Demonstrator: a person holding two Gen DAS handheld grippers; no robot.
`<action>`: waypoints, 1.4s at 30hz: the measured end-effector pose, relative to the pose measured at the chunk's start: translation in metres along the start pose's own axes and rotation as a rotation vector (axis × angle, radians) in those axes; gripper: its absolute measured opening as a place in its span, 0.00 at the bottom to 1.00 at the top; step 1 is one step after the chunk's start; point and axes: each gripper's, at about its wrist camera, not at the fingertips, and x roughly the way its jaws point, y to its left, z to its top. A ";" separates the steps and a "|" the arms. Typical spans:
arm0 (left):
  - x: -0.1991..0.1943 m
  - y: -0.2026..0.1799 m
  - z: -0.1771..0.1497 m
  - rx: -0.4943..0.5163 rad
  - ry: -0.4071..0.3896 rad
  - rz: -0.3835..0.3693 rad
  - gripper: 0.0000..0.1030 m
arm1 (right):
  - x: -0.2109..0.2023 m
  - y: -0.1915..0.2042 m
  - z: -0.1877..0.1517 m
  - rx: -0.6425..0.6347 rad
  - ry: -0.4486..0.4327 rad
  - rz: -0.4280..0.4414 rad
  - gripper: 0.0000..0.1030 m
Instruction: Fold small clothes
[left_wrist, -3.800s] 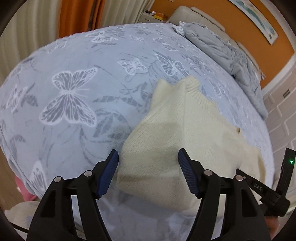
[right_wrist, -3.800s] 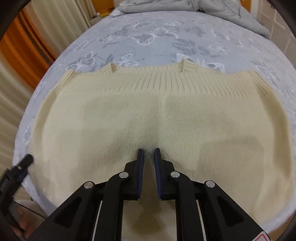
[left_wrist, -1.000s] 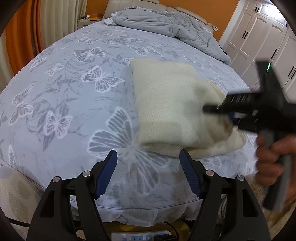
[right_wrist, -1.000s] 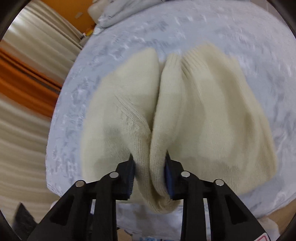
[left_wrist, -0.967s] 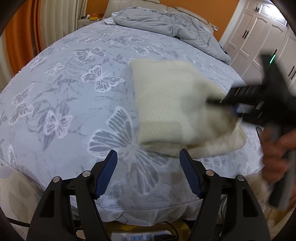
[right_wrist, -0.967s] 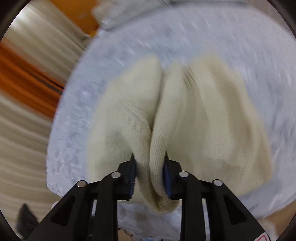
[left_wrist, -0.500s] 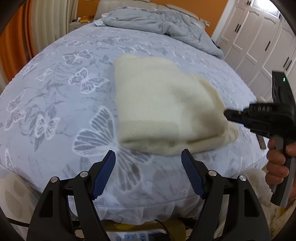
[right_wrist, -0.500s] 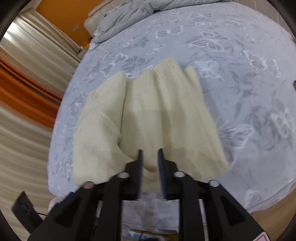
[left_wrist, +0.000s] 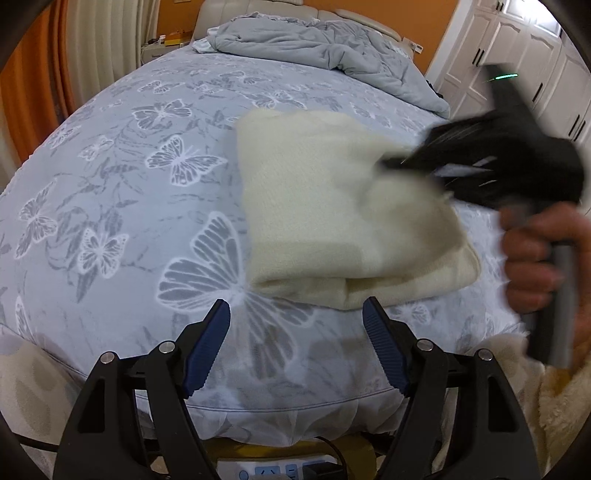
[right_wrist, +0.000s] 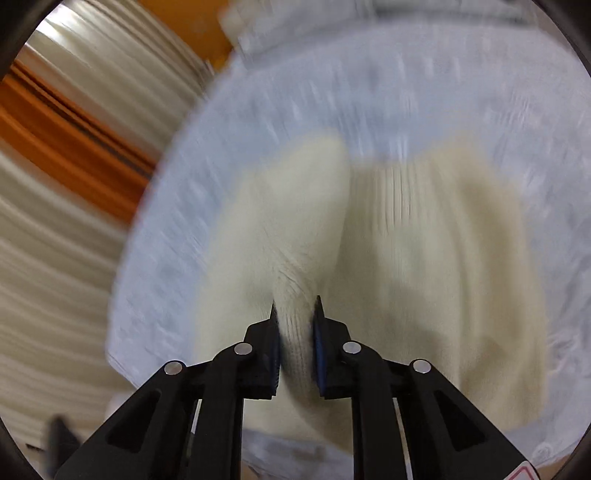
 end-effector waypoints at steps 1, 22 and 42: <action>-0.001 0.001 0.001 -0.008 -0.002 -0.006 0.70 | -0.018 -0.001 -0.003 0.013 -0.039 0.021 0.12; 0.000 -0.013 0.000 0.005 0.021 -0.023 0.72 | 0.014 -0.084 -0.040 0.146 0.040 -0.219 0.46; 0.067 0.004 0.010 -0.066 0.036 -0.036 0.24 | -0.006 -0.018 0.005 0.127 0.081 0.044 0.19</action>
